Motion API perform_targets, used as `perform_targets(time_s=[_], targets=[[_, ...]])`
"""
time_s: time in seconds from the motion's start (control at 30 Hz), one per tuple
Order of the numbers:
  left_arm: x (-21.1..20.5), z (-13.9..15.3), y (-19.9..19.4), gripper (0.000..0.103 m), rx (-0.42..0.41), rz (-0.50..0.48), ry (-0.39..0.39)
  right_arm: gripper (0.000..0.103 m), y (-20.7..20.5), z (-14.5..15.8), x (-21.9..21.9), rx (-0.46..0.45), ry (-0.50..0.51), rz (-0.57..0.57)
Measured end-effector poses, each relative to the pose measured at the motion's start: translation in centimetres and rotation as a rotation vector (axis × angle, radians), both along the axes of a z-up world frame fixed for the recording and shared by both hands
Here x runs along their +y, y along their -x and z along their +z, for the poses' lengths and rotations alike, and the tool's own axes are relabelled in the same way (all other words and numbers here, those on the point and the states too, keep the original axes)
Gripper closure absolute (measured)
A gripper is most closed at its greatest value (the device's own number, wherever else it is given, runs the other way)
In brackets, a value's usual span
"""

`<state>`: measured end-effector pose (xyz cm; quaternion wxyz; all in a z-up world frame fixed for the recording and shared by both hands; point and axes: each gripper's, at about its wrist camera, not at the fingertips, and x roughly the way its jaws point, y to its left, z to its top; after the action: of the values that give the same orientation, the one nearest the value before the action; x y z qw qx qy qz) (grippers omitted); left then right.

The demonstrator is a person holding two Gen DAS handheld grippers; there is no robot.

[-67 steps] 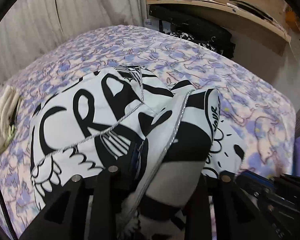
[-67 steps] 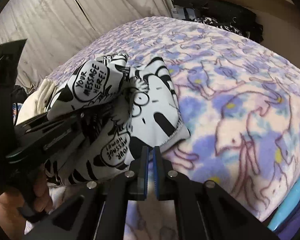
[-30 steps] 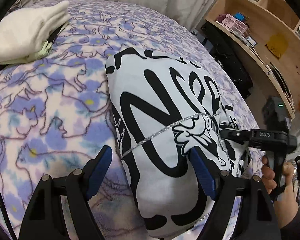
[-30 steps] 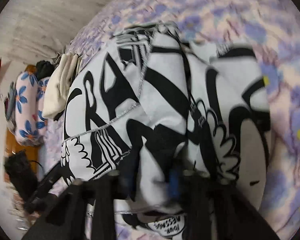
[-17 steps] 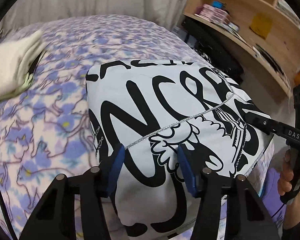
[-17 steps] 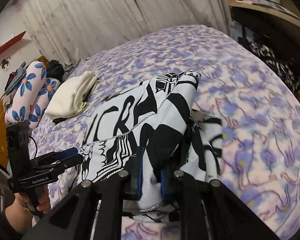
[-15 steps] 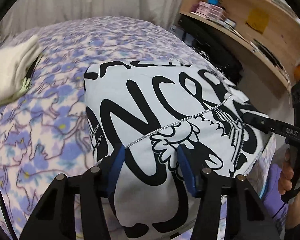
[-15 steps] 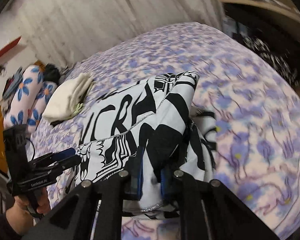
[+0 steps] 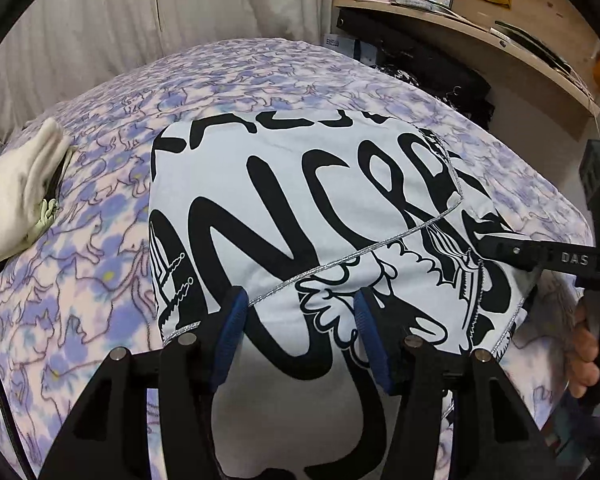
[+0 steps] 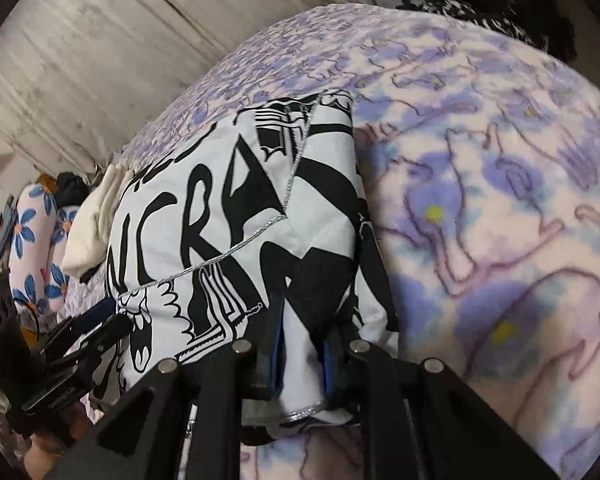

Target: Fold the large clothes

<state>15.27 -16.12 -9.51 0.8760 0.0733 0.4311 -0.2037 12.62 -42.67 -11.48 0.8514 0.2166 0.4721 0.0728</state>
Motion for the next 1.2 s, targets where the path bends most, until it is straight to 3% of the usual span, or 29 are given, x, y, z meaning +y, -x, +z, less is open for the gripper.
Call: perform_targets(time_s=[0.2, 0.33, 0.47, 0.67, 0.73, 0.8, 0.83, 0.87, 0.93, 1.03, 1.13, 1.2], targets=[[1.0, 1.4, 0.5, 0.050, 0.037, -0.052, 0.065, 0.062, 1.2, 4.1, 0.2, -0.037, 0.054, 0.030], [1.9, 3.3, 0.7, 0.050, 0.018, -0.064, 0.103, 0.034, 1.1, 6.5, -0.8, -0.114, 0.074, 0.007], [4.0, 4.1, -1.6, 0.049, 0.033, -0.012, 0.145, 0.032, -1.8, 6.4, -1.5, -0.106, 0.094, -0.013], [6.9, 1.1, -7.7, 0.049, 0.190, 0.055, 0.224, 0.032, -8.3, 2.8, -2.5, -0.014, 0.024, -0.018], [7.1, 0.9, -8.9, 0.049, 0.184, 0.074, 0.239, 0.032, -10.1, 1.6, -2.7, 0.015, -0.018, -0.013], [6.7, 0.9, -10.1, 0.049, 0.179, 0.073, 0.227, 0.034, -11.4, 0.5, -2.5, 0.058, -0.050, -0.001], [6.3, 0.8, -10.6, 0.049, 0.175, 0.073, 0.210, 0.049, -12.1, -0.2, -2.1, 0.084, -0.042, 0.023], [6.0, 0.7, -11.0, 0.049, 0.168, 0.070, 0.191, 0.075, -12.4, -0.3, -1.6, 0.091, -0.003, 0.036], [5.1, 0.6, -11.6, 0.049, 0.160, 0.071, 0.150, 0.093, -12.4, 0.4, -0.8, 0.067, 0.097, 0.049], [4.3, 0.3, -12.0, 0.049, 0.127, 0.087, 0.092, 0.097, -12.0, 1.2, -0.4, 0.020, 0.151, 0.042], [3.9, -1.0, -12.3, 0.049, 0.134, 0.109, 0.065, 0.097, -12.7, -2.0, -0.5, 0.099, 0.141, 0.043], [3.3, -1.4, -12.0, 0.049, 0.107, 0.105, 0.021, 0.097, -12.8, -2.2, -0.4, 0.107, 0.153, 0.039]])
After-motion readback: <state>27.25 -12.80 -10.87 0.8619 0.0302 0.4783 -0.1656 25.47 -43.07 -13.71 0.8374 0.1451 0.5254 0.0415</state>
